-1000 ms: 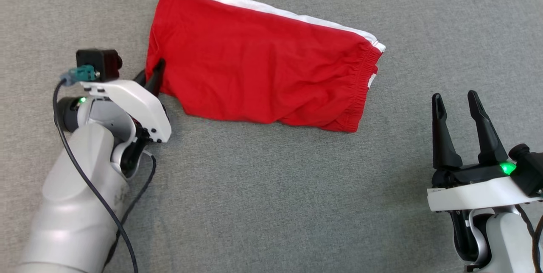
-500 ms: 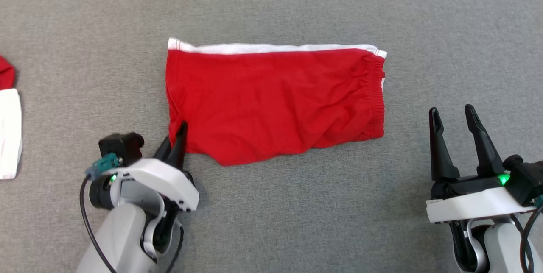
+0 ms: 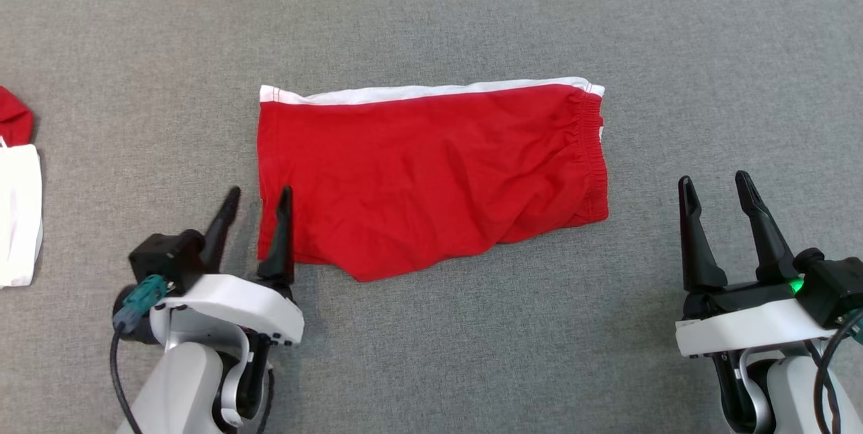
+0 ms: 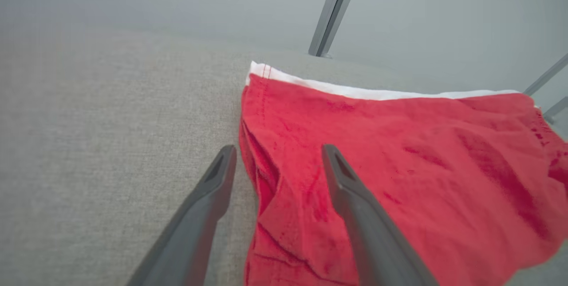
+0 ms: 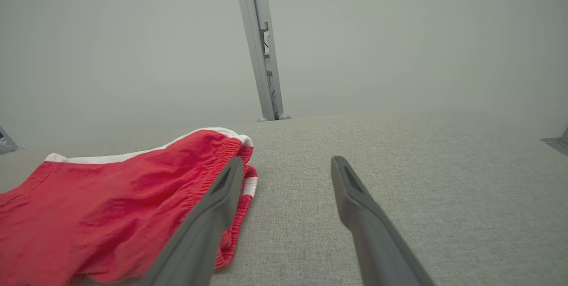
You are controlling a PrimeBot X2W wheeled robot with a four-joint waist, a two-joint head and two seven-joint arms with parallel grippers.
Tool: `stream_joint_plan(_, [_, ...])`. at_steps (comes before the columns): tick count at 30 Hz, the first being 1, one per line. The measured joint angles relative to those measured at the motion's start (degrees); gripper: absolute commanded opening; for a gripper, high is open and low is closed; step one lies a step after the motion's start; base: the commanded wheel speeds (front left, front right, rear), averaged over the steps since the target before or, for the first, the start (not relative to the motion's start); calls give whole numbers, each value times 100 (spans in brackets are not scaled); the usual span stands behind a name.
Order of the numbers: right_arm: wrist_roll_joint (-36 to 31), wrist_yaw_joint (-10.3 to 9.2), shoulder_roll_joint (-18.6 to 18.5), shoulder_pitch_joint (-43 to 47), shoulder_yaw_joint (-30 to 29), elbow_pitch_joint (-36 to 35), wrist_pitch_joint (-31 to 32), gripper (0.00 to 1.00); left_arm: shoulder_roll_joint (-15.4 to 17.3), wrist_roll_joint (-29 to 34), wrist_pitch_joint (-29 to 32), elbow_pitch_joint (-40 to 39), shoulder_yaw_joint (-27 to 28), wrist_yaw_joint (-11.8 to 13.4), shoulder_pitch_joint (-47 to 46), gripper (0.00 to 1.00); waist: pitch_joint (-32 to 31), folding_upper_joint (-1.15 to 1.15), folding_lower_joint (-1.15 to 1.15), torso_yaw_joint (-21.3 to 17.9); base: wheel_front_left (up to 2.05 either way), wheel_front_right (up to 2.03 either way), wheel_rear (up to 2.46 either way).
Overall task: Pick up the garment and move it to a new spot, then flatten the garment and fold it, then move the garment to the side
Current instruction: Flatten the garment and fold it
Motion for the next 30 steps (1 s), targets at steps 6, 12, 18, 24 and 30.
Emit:
stream_joint_plan(6, [-164,0,-43,-21,-97,-36,90,100,188,322,-530,-470,205,253,4,100,-113,0,0,75,0,0,0])
stream_joint_plan(12, [-241,0,-101,64,-136,-92,219,100,485,482,-615,-801,383,402,184,100,-237,0,0,175,0,0,0])
stream_joint_plan(18, [-267,-1,-104,161,-138,-111,328,100,594,492,-472,-957,371,463,490,100,-344,0,0,230,0,0,0])
stream_joint_plan(24, [-289,0,-107,198,-168,-168,381,100,608,492,-401,-1022,310,494,536,100,-380,0,0,269,0,0,0])
stream_joint_plan(30, [-286,0,-135,232,-253,-267,460,100,598,446,-404,-1044,301,493,532,100,-365,0,0,329,0,0,0])
